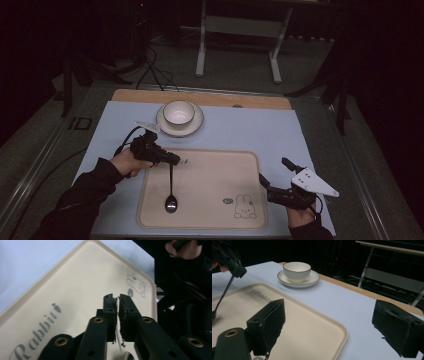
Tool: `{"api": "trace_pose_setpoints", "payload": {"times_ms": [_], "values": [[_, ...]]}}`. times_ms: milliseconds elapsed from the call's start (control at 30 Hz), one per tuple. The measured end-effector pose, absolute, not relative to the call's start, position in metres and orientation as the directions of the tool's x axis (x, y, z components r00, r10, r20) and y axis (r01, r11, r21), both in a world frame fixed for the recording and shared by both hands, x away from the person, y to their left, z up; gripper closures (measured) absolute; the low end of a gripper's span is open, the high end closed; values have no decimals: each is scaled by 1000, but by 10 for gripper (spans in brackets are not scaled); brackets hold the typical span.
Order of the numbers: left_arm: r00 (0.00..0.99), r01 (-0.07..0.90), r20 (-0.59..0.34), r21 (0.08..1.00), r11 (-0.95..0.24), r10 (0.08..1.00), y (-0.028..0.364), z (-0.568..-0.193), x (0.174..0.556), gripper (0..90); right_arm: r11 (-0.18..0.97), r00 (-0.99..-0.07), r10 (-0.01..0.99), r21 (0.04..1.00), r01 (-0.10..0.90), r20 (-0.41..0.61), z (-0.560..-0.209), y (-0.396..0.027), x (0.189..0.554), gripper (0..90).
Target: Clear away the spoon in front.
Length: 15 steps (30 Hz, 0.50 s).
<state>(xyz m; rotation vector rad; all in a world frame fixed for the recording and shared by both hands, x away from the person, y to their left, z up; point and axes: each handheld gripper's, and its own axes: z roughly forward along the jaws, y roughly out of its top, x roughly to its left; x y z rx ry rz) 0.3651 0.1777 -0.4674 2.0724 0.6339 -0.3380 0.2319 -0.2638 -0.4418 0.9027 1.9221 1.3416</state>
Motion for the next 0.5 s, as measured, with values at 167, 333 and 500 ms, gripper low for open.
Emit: {"api": "trace_pose_setpoints", "payload": {"times_ms": [167,333,500], "values": [[798,599,-475,688,-410,370,182,-483,371,796,250,-578,810,951,181,-103,-442,-263,231,114],[778,620,-478,688,-377,408,184,-494,374,785,251,-581,808,951,182,-102,-442,-263,232,114],[764,629,-468,694,-351,444,185,-503,376,784,255,-586,804,950,182,-104,-442,-263,232,114]]}}
